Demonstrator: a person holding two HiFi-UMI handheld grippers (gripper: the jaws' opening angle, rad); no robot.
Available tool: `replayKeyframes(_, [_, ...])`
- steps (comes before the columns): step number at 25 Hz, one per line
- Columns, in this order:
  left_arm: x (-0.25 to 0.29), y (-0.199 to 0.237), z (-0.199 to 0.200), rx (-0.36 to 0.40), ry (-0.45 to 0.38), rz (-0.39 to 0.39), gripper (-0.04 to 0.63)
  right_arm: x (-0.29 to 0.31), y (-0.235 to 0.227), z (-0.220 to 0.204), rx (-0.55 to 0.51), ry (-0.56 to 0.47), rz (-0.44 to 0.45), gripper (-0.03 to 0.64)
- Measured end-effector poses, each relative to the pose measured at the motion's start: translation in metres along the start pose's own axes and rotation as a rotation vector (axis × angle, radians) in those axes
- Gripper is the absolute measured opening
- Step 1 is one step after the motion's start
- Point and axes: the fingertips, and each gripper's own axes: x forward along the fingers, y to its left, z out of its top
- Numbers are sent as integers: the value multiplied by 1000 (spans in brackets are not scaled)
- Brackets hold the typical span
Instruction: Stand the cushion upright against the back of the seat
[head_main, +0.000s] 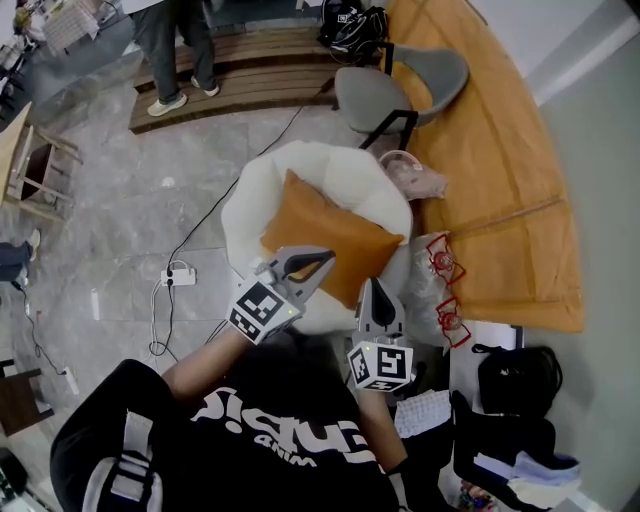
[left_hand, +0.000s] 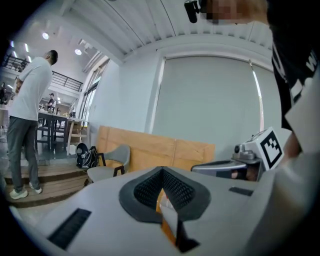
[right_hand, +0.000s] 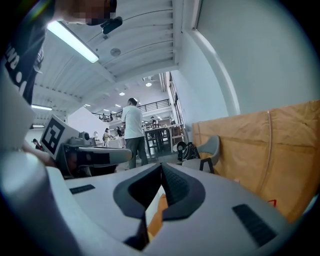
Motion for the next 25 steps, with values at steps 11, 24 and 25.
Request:
replayKeyframes(11, [65, 33, -76, -25, 133, -22, 9, 34, -42, -92, 111, 156, -66, 23])
replayKeyframes(24, [132, 73, -210, -52, 310, -48, 97, 67, -87, -257, 309, 372, -177, 169])
replayKeyframes(25, [135, 75, -222, -55, 322, -47, 97, 68, -89, -273, 321, 387, -192, 169])
